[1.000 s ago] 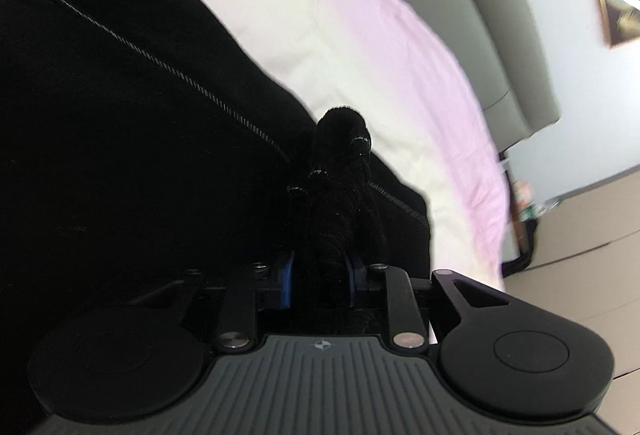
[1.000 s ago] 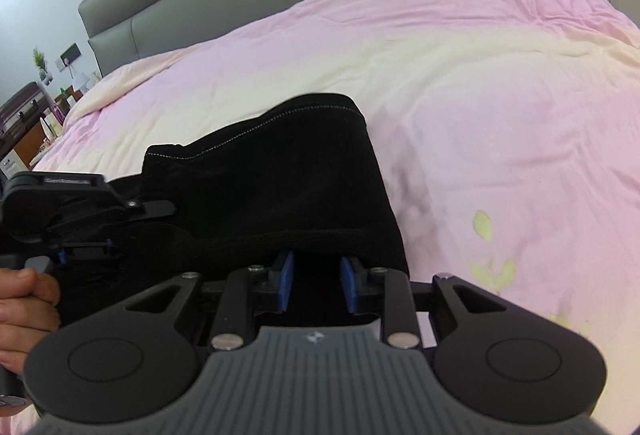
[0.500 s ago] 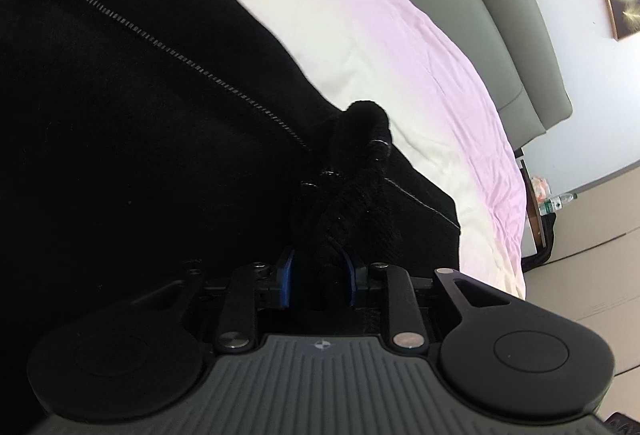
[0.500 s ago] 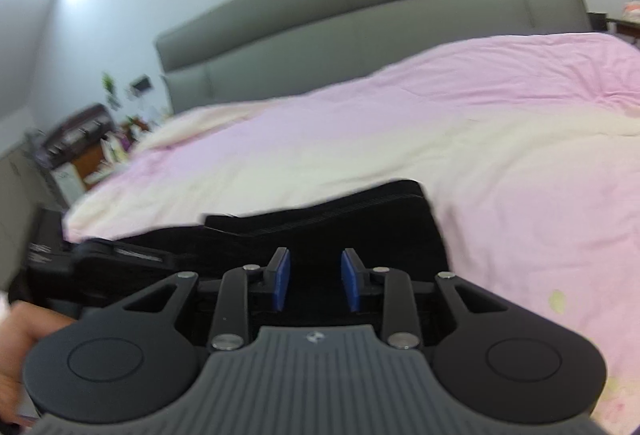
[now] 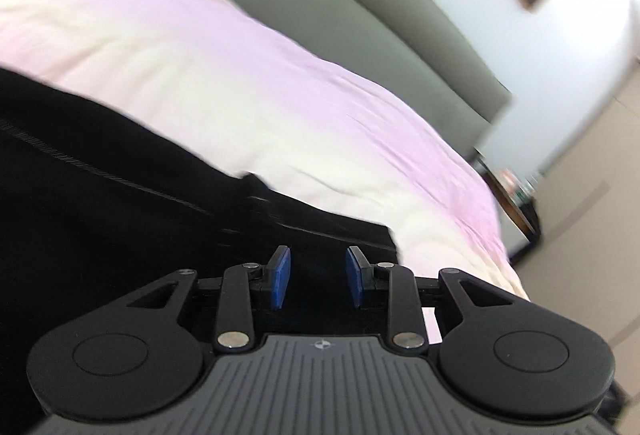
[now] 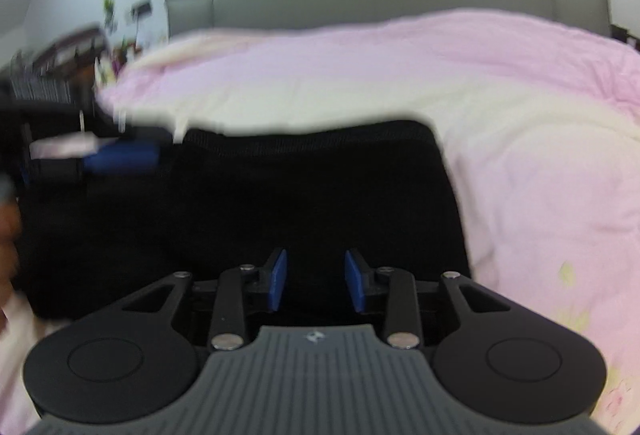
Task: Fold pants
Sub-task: 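Grasp the waistband with the left gripper while the right gripper grasps the folded legs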
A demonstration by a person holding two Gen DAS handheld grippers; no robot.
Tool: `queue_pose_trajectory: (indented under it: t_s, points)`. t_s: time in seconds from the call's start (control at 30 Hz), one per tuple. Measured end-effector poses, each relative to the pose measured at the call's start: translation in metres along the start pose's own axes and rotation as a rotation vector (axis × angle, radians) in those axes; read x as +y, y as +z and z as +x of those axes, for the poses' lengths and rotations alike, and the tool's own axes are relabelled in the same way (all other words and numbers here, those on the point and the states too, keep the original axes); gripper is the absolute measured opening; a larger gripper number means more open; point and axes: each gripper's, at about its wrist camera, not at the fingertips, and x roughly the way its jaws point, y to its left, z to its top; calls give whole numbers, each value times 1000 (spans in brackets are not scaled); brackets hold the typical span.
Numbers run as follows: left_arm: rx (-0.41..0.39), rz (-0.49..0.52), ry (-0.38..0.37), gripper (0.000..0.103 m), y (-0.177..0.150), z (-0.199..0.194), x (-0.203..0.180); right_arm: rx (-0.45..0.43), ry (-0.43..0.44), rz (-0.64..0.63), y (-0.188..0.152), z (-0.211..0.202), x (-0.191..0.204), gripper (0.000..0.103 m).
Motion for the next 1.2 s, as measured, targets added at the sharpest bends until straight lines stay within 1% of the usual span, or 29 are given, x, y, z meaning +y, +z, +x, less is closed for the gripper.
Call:
queue_pose_trajectory:
  t_s: [0.03, 0.07, 0.1, 0.13, 0.17, 0.2, 0.23, 0.27, 0.3, 0.37, 0.4, 0.43, 0.47, 0.5, 0.53, 0.57, 0.6, 0.67, 0.77, 0.83, 0.87, 0.9, 0.93, 1.0, 1.07, 1.13, 1.2]
  points:
    - [32, 28, -21, 33, -1, 5, -4, 20, -12, -23, -5, 5, 2, 30]
    - [62, 57, -26, 33, -3, 12, -7, 9, -19, -42, -9, 5, 4, 30]
    - [86, 84, -7, 34, -4, 18, -8, 6, -22, -48, -9, 4, 6, 30]
    - [104, 102, 42, 34, -6, 24, -7, 13, -22, -45, -6, 3, 6, 30]
    - [145, 108, 138, 33, -8, 38, -4, 19, -18, -36, -3, 1, 5, 30]
    - [210, 84, 230, 21, -11, 57, 0, 26, -8, -23, -1, 0, 4, 30]
    - [233, 32, 254, 7, -13, 60, 12, 33, 3, -15, -1, 0, 3, 31]
    - [205, -31, 235, 6, -16, 52, 27, 40, 9, -14, -2, 0, 2, 31]
    - [197, -68, 202, 6, -16, 45, 33, 36, 7, -24, -4, 0, 3, 32]
    - [179, -87, 170, 6, -13, 29, 33, 23, 13, -48, -5, 0, 4, 36]
    - [160, -83, 159, 12, -14, 25, 25, 14, 18, -50, -4, 1, 5, 38]
    - [137, -80, 158, 26, -9, 16, 25, 5, 24, -45, -3, 0, 5, 39]
    - [105, -84, 169, 34, -4, 4, 28, -4, 32, -35, -3, -2, 5, 39]
    - [60, -93, 204, 60, -2, -18, 35, -13, 40, -26, -3, -3, 5, 39]
    - [10, -107, 243, 78, 2, -33, 39, -24, 46, -20, -2, -5, 5, 39]
    - [-41, -125, 278, 80, 7, -52, 47, -36, 50, -18, -3, -8, 6, 38]
    - [-80, -146, 300, 80, 12, -73, 57, -48, 56, -18, -3, -11, 9, 38]
    - [-131, -207, 349, 80, 23, -112, 83, -71, 71, -5, -2, -19, 13, 38]
    - [-209, -340, 447, 82, 32, -167, 123, -93, 89, 0, -1, -29, 22, 38]
    - [-265, -432, 512, 88, 32, -196, 145, -103, 87, -28, -4, -38, 33, 38]
    - [-289, -478, 538, 88, 33, -187, 142, -106, 86, -41, -5, -41, 38, 38]
    - [-307, -522, 553, 88, 30, -197, 152, -110, 87, -51, -5, -46, 45, 38]
    - [-321, -570, 562, 88, 29, -191, 153, -113, 90, -59, -5, -49, 51, 38]
    - [-331, -662, 568, 88, 20, -200, 170, -122, 98, -68, -5, -57, 63, 38]
    - [-327, -745, 551, 88, 13, -205, 183, -130, 105, -74, -3, -63, 77, 38]
    - [-317, -792, 537, 88, 6, -203, 193, -142, 113, -93, -1, -69, 99, 39]
    - [-320, -795, 561, 88, 5, -197, 198, -153, 117, -123, 3, -73, 125, 39]
